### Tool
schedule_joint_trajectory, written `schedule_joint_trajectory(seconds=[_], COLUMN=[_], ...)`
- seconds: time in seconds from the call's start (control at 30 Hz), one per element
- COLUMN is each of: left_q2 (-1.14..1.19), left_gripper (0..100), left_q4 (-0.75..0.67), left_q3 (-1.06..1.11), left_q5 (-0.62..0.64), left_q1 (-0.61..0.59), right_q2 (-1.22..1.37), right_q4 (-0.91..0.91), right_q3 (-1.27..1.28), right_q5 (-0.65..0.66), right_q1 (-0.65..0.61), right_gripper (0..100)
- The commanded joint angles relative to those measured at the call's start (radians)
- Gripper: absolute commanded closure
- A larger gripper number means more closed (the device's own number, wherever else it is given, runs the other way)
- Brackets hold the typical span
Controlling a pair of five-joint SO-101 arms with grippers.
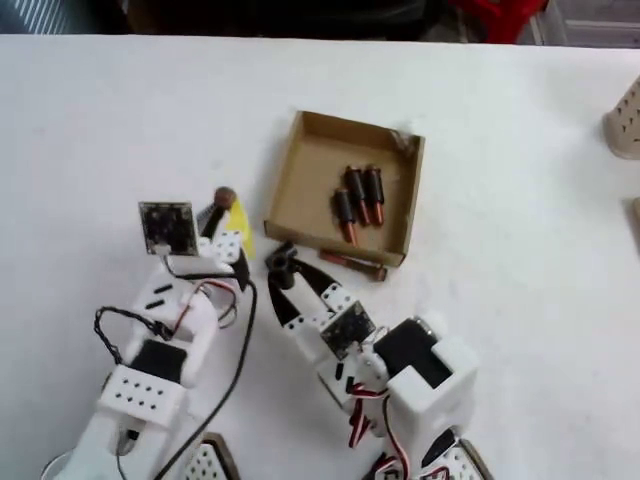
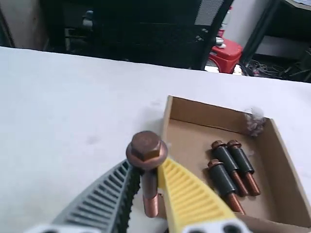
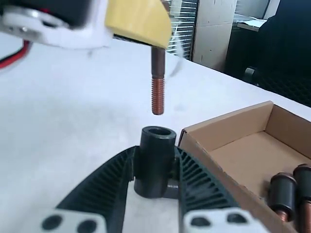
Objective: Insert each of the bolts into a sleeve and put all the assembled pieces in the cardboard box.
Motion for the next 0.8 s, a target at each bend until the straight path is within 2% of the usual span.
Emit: schedule_joint_trajectory(seconds=[0.0,0.13,0.27,0.4,0.47,0.63,0.77], left_q2=[-0.031,-0.031,-0.031,-0.031,-0.042,-0.16,-0.217], left_gripper=[98,98,98,98,98,98,98], left_q4=[-0.003,0.002,0.002,0.008,0.075,0.411,0.453], left_q3=[-0.066,-0.068,-0.068,-0.071,-0.106,-0.256,-0.267], left_q5=[0.003,0.0,-0.068,-0.084,-0.084,-0.08,-0.078], left_q1=[0.073,0.117,0.119,0.114,0.111,0.122,0.122], right_q2=[-0.002,-0.002,-0.002,-0.001,-0.001,-0.001,-0.001], right_q4=[0.001,0.001,0.001,0.001,0.001,0.001,0.001], right_q3=[-0.008,-0.008,-0.006,-0.006,-0.006,-0.006,-0.006], right_q5=[-0.009,-0.009,-0.009,-0.009,-0.009,-0.009,-0.009], right_q1=[-0.001,-0.002,-0.002,-0.002,-0.002,-0.002,-0.002], right_gripper=[98.2,98.2,98.2,98.2,98.2,98.2,98.2])
